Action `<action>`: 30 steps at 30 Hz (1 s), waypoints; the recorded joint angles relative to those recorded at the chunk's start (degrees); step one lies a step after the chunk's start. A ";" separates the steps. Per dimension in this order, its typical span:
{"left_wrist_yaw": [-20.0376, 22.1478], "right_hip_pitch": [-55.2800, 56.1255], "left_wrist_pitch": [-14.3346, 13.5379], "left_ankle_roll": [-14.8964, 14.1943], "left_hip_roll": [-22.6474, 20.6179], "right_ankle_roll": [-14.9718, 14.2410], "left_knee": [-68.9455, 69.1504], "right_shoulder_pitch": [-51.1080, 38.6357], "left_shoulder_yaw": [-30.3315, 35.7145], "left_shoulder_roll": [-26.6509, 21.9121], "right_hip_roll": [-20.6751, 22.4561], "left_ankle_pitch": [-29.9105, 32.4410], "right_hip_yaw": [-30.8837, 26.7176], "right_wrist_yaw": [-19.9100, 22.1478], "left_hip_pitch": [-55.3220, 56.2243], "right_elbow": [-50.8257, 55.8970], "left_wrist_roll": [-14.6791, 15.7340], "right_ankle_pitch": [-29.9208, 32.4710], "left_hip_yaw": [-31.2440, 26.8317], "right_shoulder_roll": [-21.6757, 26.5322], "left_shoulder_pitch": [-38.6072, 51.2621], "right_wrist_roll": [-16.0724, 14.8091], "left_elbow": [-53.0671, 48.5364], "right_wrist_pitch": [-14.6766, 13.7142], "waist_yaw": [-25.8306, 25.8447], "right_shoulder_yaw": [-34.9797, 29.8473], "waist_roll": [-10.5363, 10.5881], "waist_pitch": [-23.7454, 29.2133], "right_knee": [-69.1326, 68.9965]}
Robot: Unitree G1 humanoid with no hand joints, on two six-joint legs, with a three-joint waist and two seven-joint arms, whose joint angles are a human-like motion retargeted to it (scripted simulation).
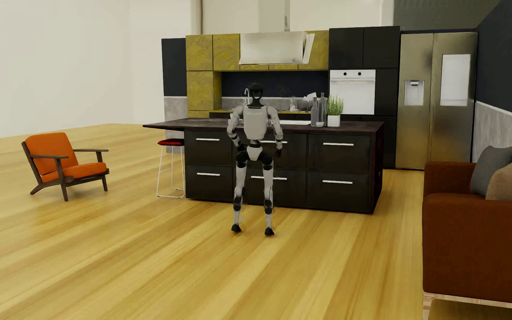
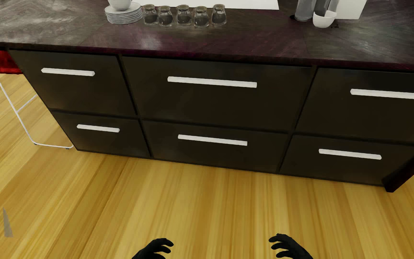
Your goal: Reach
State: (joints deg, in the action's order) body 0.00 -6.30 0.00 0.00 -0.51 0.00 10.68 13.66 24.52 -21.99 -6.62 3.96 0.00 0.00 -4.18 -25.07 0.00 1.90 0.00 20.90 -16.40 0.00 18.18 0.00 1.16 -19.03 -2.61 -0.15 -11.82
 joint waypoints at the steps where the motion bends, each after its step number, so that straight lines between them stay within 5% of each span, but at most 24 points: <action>1: 0.00 -0.61 0.00 0.00 -0.36 0.00 0.13 0.27 0.22 0.05 -0.52 -0.82 0.00 0.00 0.27 -0.20 0.00 -0.17 0.00 -0.17 0.06 0.00 0.31 0.00 0.73 1.11 -0.27 -0.44 0.45; 2: 0.00 -0.63 0.00 0.00 -0.46 0.00 0.84 -0.30 -0.30 0.19 -0.55 -1.55 0.00 0.00 0.55 -0.15 0.00 -0.18 0.00 0.30 -0.32 0.00 0.57 0.00 0.94 -3.62 -0.13 -0.62 0.49; 10: 0.00 -0.83 0.00 0.00 -0.39 0.00 0.65 -1.03 -1.10 0.60 -0.57 -1.47 0.00 0.00 0.31 0.41 0.00 -0.11 0.00 0.56 0.98 0.00 1.34 0.00 0.89 -3.71 -0.04 -0.44 0.47; 18: 0.00 -0.67 0.00 0.00 -0.39 0.00 1.00 -12.66 -2.25 -3.02 -0.63 -1.54 0.00 0.00 0.71 3.59 0.00 0.56 0.00 4.19 13.22 0.00 -1.61 0.00 1.66 -8.75 -1.08 -0.66 0.57; 25: 0.00 -1.29 0.00 0.00 -0.40 0.00 0.61 -48.78 -6.22 -15.42 -0.38 -0.58 0.00 0.00 0.26 8.38 0.00 1.03 0.00 15.25 46.00 0.00 -3.73 0.00 3.44 -10.54 -1.69 -0.59 0.70; 30: 0.00 -1.65 0.00 0.00 -0.43 0.00 0.68 -81.59 5.56 -28.26 0.12 -0.40 0.00 0.00 0.17 2.96 0.00 1.34 0.00 24.78 80.65 0.00 2.43 0.00 4.35 -20.01 -1.50 -1.18 0.86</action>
State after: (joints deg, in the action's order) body 0.00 -7.95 0.00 0.00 -0.94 0.00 11.36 -67.93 30.09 -50.24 -6.50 3.56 0.00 0.00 -4.01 -22.11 0.00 3.24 0.00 45.69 64.25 0.00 20.60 0.00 5.51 -39.04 -4.11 -1.33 -10.96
